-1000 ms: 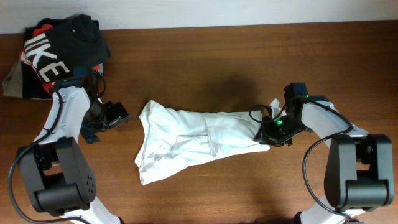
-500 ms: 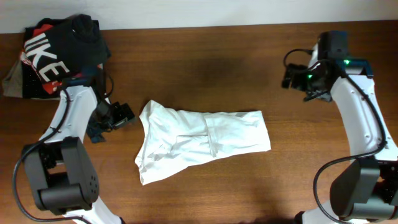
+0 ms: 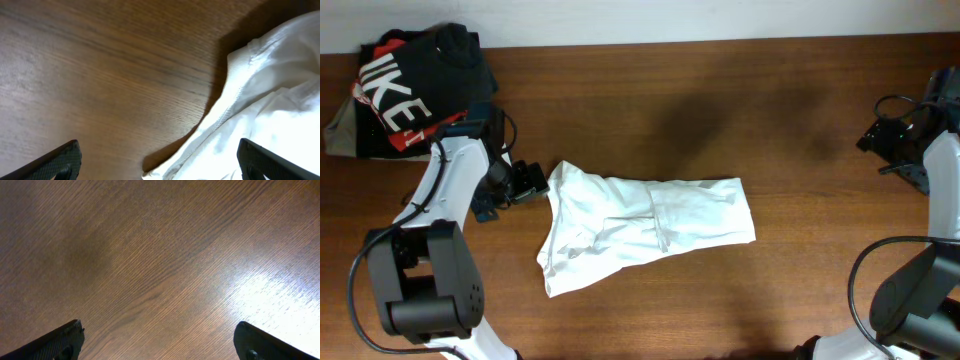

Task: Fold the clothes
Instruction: 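Release the shirt and retract the right gripper to the right side, then grasp the shirt's left end with the left gripper and fold it rightward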

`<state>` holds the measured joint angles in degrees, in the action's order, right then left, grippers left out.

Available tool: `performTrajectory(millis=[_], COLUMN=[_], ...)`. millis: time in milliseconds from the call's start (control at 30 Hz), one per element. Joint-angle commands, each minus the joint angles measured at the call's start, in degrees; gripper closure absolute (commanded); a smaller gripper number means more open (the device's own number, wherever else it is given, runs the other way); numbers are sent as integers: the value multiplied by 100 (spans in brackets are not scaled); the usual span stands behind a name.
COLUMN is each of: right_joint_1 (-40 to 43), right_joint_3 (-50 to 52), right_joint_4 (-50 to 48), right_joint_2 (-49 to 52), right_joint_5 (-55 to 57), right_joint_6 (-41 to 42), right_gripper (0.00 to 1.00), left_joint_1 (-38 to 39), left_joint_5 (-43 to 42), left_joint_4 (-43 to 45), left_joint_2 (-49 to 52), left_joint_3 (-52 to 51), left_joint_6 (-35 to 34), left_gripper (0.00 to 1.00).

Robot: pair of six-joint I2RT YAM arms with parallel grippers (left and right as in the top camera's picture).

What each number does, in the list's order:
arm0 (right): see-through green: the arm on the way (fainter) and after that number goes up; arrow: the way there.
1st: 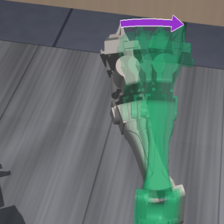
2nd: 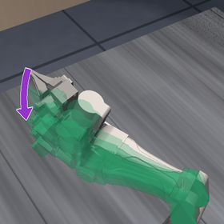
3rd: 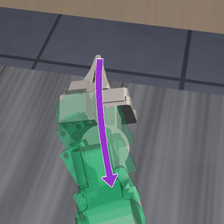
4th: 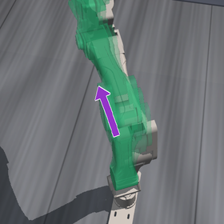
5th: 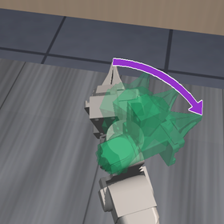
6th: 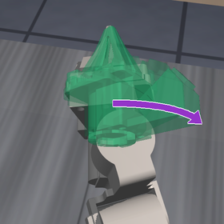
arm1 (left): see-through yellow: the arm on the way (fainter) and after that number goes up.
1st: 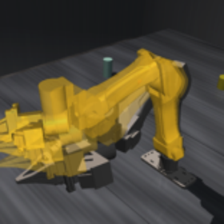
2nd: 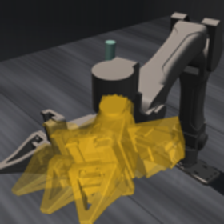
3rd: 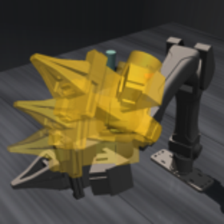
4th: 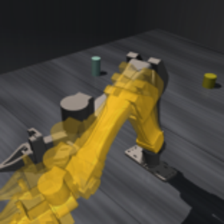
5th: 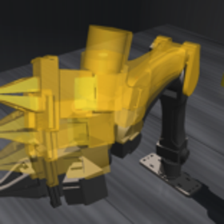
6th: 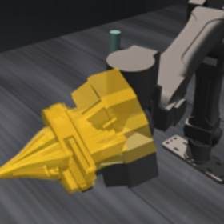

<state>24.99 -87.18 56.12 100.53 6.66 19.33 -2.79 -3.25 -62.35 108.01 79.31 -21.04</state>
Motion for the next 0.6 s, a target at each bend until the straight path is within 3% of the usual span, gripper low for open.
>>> performTrajectory(millis=[0,100,233,433,567], right_joint_1=[15,15,15,15,15], right_joint_3=[-24,-24,-24,-24,-24], right_joint_4=[0,0,0,2,0], right_joint_2=[37,37,37,37,37], right_joint_5=[136,136,136,136,136], right_joint_6=[50,50,50,50,50], right_gripper=[1,1,1,2,1], left_joint_1=[-13,-223,-498,-280,28], left_joint_5=[-507,-802,-2170,-2354,-2358], left_joint_4=[157,199,114,-37,352], left_joint_2=[-87,-59,396,1023,1025], left_joint_3=[35,33,33,-33,-549], left_joint_6=[748,1032,1834,1987,2024], left_gripper=[1,1,1,1,1])
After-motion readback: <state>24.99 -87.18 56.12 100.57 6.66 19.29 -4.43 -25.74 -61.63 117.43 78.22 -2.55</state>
